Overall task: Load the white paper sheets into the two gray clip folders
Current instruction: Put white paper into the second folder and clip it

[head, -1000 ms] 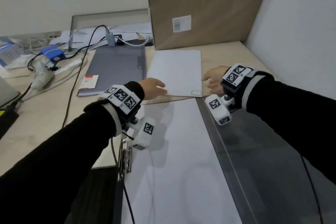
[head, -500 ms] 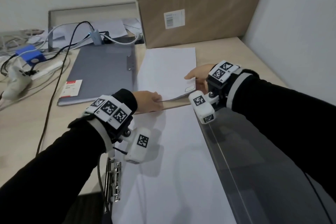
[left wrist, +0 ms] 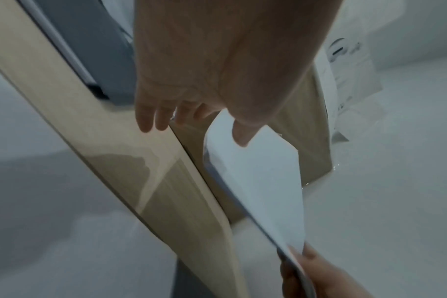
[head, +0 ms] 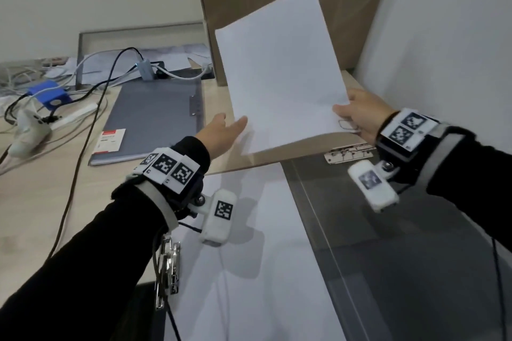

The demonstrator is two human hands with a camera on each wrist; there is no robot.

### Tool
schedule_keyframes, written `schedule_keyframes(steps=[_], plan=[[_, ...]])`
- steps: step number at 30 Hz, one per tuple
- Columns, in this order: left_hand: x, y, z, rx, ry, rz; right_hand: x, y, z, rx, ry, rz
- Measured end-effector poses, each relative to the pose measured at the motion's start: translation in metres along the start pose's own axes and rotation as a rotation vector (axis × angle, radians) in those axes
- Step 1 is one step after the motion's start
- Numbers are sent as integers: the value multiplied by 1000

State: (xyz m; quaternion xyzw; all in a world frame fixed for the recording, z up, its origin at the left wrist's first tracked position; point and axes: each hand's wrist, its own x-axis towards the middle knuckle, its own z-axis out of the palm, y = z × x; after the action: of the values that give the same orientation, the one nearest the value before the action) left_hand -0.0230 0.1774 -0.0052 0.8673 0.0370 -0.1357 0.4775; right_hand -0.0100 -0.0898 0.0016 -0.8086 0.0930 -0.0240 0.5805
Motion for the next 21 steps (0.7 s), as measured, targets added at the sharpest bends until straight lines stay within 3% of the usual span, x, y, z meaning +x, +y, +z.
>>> schedule_keyframes(steps=[3, 5, 9, 13, 18, 21], plan=[[-10, 12, 20, -413, -200, -72, -41, 16, -26, 114, -77, 31], [-23, 20, 38, -486, -238, -43, -64, 29, -42, 166, -89, 70], [-47, 28, 67, -406, -204, 56, -99, 61, -74, 177, -229, 172], [-76, 20, 90, -349, -226, 40, -121, 72, -104, 130, -316, 262], [-106, 5, 111, -242, -337, 48, -131, 79, -126, 60, -279, 350], [-111, 7, 121, 46, -222, 97, -136, 91, -135, -12, -219, 398]])
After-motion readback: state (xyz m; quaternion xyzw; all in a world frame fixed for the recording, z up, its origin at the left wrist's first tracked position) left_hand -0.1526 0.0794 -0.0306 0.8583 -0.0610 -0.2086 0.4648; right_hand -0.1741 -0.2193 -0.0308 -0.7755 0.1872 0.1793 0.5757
